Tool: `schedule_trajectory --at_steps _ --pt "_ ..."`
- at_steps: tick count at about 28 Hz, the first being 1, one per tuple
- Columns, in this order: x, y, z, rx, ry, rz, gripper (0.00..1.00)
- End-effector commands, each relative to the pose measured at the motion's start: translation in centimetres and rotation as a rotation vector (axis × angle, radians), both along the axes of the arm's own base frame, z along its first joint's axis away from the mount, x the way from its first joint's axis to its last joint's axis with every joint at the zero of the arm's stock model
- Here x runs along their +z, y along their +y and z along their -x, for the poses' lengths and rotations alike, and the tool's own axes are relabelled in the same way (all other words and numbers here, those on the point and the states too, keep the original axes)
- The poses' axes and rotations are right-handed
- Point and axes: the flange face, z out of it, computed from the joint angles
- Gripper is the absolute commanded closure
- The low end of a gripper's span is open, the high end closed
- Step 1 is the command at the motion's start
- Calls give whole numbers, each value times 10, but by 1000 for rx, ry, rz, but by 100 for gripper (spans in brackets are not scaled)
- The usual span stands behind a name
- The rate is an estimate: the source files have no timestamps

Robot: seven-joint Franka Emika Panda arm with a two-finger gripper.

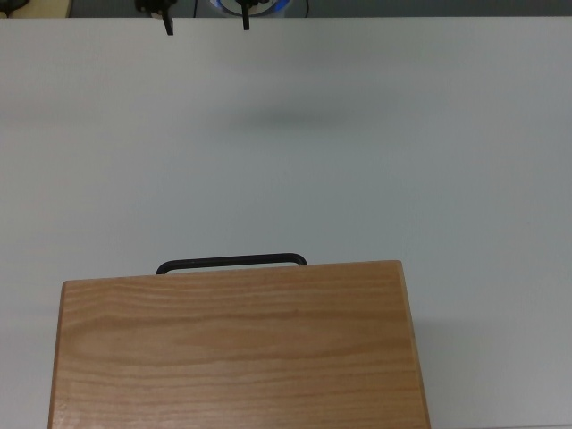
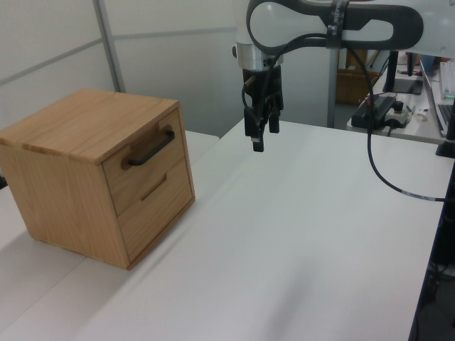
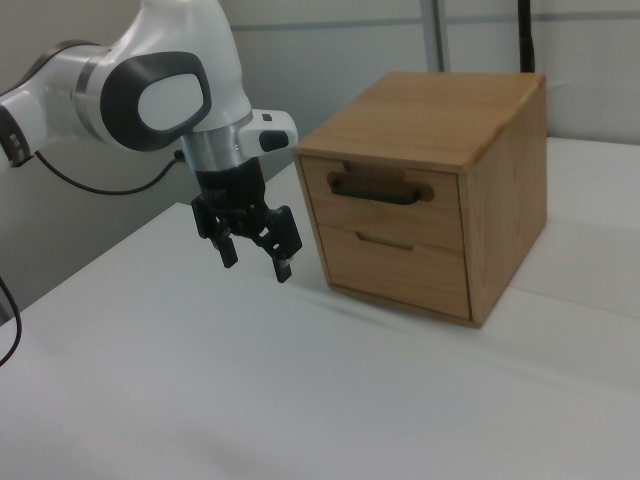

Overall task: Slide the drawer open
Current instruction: 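Move the gripper to the black handle of the upper wooden drawer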

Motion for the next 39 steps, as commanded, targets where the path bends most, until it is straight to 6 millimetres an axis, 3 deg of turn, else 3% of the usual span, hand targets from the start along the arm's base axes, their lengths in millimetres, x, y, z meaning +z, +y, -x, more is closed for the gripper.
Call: schedule_trajectory --at_steps 1,9,13,16,26,32,39 --pt "-14 3 -15 -15 16 -13 0" --pt "-13 4 -29 -30 -57 -19 0" --pt "-11 6 -38 -116 -118 -35 0" --pt "-29 9 -50 -175 -104 -32 0" --pt "-51 17 -91 -423 -253 -81 0" --pt "-44 36 -113 -564 -336 -142 0" --pt "-34 41 -129 -816 -458 -253 0"
